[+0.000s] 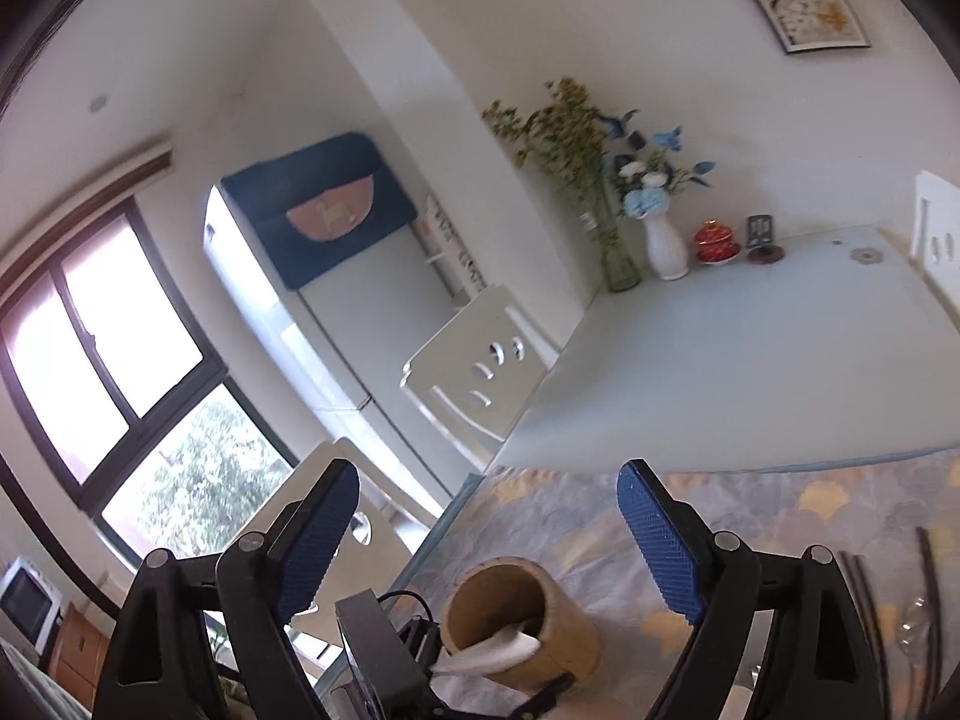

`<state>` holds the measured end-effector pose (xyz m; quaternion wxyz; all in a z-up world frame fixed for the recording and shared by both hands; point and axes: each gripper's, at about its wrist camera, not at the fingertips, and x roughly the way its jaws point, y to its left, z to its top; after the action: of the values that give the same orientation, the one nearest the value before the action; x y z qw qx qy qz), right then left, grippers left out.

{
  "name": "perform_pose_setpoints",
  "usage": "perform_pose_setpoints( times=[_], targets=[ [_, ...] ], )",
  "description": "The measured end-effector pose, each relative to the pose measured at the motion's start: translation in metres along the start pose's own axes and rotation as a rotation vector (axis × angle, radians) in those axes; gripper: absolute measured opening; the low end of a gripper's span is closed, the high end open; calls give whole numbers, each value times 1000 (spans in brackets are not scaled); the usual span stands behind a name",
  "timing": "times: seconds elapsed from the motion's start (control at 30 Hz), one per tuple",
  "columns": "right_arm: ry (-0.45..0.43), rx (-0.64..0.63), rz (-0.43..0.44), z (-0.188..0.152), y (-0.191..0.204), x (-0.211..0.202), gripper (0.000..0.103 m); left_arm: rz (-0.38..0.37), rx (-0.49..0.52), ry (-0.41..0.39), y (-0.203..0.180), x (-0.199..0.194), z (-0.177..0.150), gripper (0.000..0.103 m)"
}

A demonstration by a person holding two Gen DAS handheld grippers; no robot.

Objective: Organize utensils
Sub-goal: 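Lower the rice paddle handle-first into the cork holder and open the right gripper, then grasp the second white rice paddle with the right gripper and lift it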

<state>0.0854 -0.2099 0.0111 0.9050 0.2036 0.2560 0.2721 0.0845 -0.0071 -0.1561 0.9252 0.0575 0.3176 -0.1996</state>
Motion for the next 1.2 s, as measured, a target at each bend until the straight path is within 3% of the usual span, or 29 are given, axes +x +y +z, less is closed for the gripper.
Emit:
perform_pose_setpoints(
  times=[0.3,0.6,0.7,0.97,1.2],
  targets=[
    [113,104,-156,-34,-42,-33,89,4,3,-1,-1,0,0,99],
    [201,262,-201,-77,-70,-42,89,6,5,8,-1,1,1,99],
    [251,277,-264,-87,-72,-36,89,9,7,7,-1,1,1,99],
    [475,288,-541,-125,-87,8,89,-7,-5,12,1,3,1,99],
    [560,353,-585,-147,-104,28,89,-6,-5,11,3,3,1,99]
  ],
)
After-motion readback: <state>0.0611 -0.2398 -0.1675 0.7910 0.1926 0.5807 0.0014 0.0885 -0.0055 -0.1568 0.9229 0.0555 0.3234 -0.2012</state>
